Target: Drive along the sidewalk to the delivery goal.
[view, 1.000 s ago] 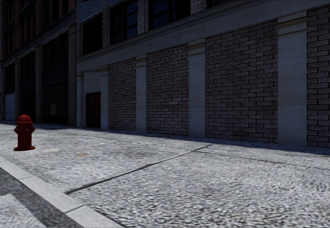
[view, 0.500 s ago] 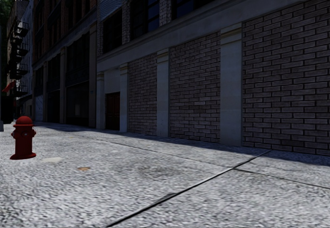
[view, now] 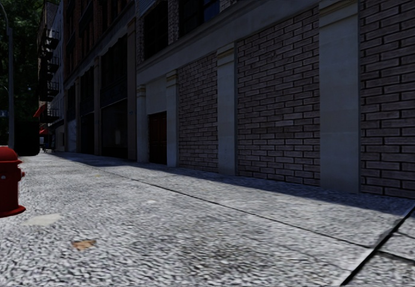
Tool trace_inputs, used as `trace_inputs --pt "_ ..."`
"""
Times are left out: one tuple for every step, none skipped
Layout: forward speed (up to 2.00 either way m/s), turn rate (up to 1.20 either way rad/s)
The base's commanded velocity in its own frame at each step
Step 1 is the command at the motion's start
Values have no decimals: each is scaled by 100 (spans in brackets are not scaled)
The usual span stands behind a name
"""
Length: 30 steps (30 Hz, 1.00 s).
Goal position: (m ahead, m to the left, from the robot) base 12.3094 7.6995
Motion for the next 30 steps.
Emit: trace_inputs --pt "200 40" --pt "200 40" --pt "200 40" --pt "200 40" --pt "200 40" --pt "200 40" --pt "200 40" --pt "200 40" --pt "200 40" --pt "200 40" --pt "200 40" --pt "200 40" --pt "200 40" --pt "200 40" --pt "200 40" --pt "200 40" --pt "200 40" --pt "200 40" --pt "200 40" --pt "200 40" --pt "200 41" --pt "200 42" --pt "200 44" --pt "200 44" --pt "200 46" --pt "200 47" --pt "200 47" --pt "200 47" --pt "200 48" --pt "200 48"
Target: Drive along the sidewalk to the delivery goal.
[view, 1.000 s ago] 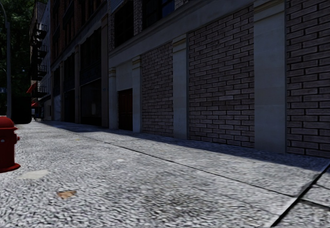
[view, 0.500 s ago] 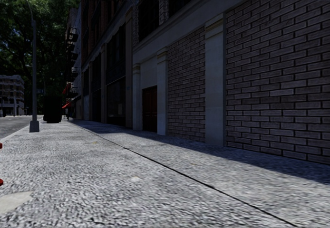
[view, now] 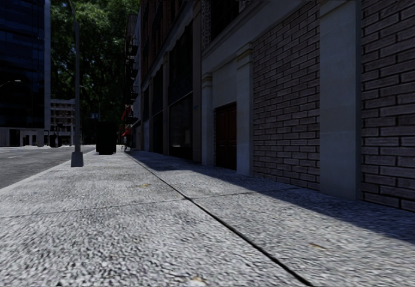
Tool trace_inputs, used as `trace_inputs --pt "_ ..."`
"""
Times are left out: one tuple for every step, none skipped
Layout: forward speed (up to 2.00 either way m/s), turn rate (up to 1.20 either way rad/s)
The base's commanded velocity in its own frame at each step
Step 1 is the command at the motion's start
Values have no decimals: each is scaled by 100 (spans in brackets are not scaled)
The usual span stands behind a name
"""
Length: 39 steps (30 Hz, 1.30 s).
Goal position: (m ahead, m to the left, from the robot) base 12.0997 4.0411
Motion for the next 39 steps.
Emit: trace_inputs --pt "200 48" --pt "200 49" --pt "200 50" --pt "200 50" --pt "200 52" --pt "200 53" --pt "200 55" --pt "200 55" --pt "200 56" --pt "200 56" --pt "200 56" --pt "200 56" --pt "200 56" --pt "200 57" --pt "200 57" --pt "200 57" --pt "200 57" --pt "200 57" --pt "200 57" --pt "200 57" --pt "200 57" --pt "200 57" --pt "200 57" --pt "200 57" --pt "200 57" --pt "200 57" --pt "200 57" --pt "200 57" --pt "200 57" --pt "200 57" --pt "200 57" --pt "200 57" --pt "200 55" --pt "200 55" --pt "200 48" --pt "200 38" --pt "200 38" --pt "200 0" --pt "200 0"
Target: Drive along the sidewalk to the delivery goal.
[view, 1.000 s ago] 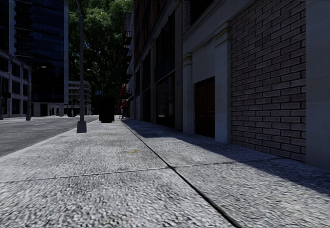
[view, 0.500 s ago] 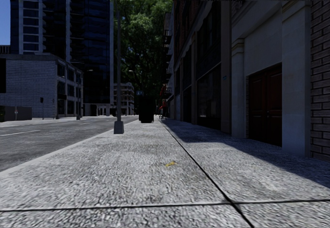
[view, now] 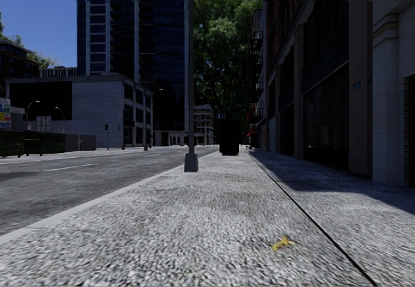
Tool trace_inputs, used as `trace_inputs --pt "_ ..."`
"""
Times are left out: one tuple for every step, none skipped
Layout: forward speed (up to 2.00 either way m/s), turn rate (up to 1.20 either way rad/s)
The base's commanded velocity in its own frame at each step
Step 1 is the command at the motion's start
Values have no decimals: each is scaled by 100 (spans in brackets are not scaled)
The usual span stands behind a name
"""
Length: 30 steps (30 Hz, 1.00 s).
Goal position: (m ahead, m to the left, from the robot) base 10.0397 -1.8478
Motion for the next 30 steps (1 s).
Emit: trace_inputs --pt "200 0" --pt "200 0" --pt "200 0" --pt "200 0" --pt "200 0" --pt "200 0" --pt "200 0" --pt "200 0" --pt "200 0" --pt "200 0" --pt "200 0" --pt "200 0" --pt "200 0" --pt "200 0" --pt "200 0" --pt "200 0" --pt "200 0" --pt "200 0" --pt "200 0" --pt "200 0" --pt "200 0" --pt "200 0" --pt "200 0" --pt "200 0" --pt "200 0" --pt "200 0" --pt "200 0" --pt "200 0" --pt "200 0" --pt "200 0"
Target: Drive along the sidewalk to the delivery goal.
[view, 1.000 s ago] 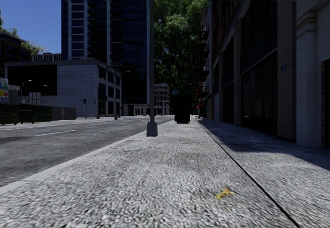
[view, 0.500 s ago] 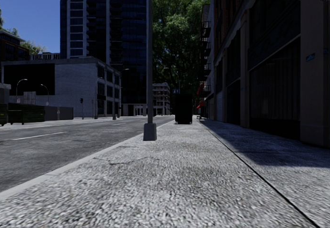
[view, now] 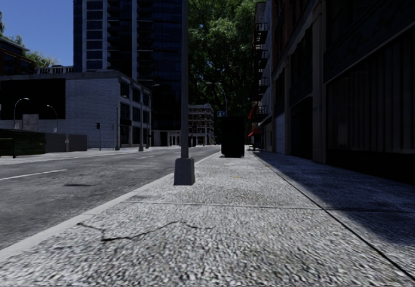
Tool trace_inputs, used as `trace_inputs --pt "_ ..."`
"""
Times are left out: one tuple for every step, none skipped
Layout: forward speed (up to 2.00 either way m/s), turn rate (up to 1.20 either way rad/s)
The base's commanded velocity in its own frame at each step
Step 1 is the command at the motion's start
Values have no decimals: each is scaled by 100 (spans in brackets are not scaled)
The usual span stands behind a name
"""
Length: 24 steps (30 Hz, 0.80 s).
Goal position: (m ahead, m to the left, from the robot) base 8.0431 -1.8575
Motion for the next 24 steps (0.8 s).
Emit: trace_inputs --pt "200 0" --pt "200 0" --pt "200 0" --pt "200 0" --pt "200 0" --pt "200 -3" --pt "200 -5" --pt "200 -5" --pt "200 -10" --pt "200 -21" --pt "200 -21" --pt "200 -30" --pt "200 -34" --pt "199 -35" --pt "199 -35" --pt "199 -34" --pt "199 -25" --pt "198 -8" --pt "198 -8" --pt "198 0" --pt "198 0" --pt "194 0" --pt "194 0" --pt "192 0"
